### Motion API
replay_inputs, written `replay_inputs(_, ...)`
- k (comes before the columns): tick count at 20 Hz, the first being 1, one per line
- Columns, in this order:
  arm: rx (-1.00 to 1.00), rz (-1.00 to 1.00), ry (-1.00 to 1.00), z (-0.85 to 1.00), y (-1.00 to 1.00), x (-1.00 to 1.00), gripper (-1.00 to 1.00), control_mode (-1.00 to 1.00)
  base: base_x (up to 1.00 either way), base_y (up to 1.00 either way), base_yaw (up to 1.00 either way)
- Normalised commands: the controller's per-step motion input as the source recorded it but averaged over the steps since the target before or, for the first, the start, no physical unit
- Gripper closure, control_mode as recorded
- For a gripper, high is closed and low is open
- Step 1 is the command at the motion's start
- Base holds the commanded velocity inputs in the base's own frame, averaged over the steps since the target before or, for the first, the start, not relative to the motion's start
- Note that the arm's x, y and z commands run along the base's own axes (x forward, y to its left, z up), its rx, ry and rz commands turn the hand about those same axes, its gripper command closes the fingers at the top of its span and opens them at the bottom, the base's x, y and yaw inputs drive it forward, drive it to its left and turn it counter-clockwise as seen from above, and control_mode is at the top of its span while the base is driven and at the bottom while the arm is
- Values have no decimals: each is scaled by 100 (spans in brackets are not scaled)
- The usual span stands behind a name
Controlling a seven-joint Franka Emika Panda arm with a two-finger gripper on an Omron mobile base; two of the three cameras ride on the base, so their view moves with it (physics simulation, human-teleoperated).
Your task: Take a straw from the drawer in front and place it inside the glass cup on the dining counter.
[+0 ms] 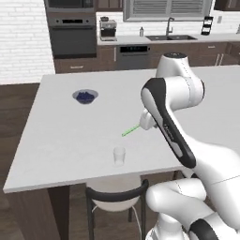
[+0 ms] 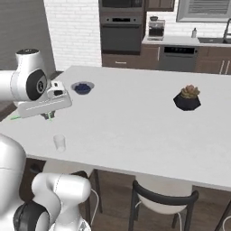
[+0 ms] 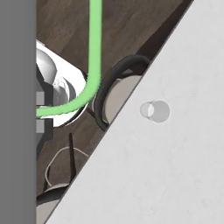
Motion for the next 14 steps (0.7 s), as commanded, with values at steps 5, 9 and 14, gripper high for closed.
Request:
replay_inputs(5, 0, 0, 0, 0, 0, 0, 100, 100, 64, 66, -23)
replay_inputs(9, -13, -10, -2, 29, 24, 15, 100, -100, 12, 14, -5)
replay_inputs(14, -40, -5, -25, 40, 5, 0, 100, -100, 0, 0, 0)
